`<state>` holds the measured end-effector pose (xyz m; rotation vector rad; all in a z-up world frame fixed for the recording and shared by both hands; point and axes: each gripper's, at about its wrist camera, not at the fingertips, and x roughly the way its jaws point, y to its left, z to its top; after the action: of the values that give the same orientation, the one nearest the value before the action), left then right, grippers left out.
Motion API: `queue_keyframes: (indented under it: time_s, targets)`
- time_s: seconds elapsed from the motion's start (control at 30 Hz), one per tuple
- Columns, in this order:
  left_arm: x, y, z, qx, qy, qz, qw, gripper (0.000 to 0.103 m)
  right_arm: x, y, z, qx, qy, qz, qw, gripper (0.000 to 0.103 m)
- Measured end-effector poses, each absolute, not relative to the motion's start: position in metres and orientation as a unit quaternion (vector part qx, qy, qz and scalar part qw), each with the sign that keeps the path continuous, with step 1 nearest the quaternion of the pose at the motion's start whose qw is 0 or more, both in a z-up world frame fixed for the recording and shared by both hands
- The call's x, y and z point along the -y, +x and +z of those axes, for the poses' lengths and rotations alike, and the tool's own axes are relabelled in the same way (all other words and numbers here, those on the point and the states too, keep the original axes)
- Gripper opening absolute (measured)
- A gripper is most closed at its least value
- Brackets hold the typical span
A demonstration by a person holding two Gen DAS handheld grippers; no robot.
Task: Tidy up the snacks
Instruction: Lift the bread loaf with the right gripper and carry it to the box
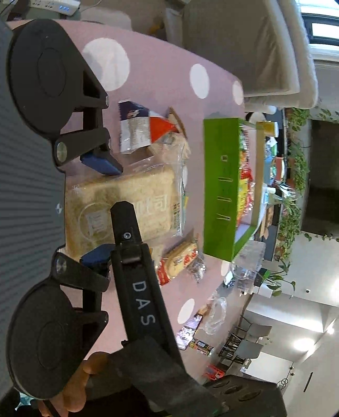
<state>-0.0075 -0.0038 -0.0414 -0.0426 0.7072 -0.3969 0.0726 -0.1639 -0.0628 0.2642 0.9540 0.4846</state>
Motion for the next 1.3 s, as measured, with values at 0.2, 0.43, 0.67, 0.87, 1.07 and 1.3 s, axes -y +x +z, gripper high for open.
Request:
queue_keyframes:
  time_s: [0.2, 0.43, 0.67, 0.87, 1.07, 1.3]
  targets:
    - [0.007, -0.008, -0.025, -0.319, -0.009, -0.192, 0.928, 0.056, 0.167, 0.070, -0.047, -0.420, 0.124, 0.239, 0.867, 0.026]
    - [0.016, 0.005, 0.004, -0.276, 0.025, -0.188, 0.942, 0.056, 0.167, 0.078, -0.020, -0.359, 0.109, 0.248, 0.893, 0.026]
    - [0.021, 0.039, 0.027, -0.251, 0.037, -0.185, 0.949, 0.056, 0.174, 0.106, -0.002, -0.324, 0.112, 0.252, 0.905, 0.026]
    - [0.026, 0.080, 0.040, -0.242, 0.040, -0.183, 0.952, 0.056, 0.180, 0.143, 0.007, -0.315, 0.123, 0.256, 0.906, 0.026]
    - [0.034, 0.126, 0.052, -0.235, 0.071, -0.178, 0.953, 0.056, 0.182, 0.184, 0.016, -0.311, 0.129, 0.250, 0.908, 0.026]
    - [0.042, 0.187, 0.056, -0.241, 0.092, -0.169, 0.951, 0.056, 0.187, 0.237, 0.019, -0.310, 0.143, 0.252, 0.905, 0.026]
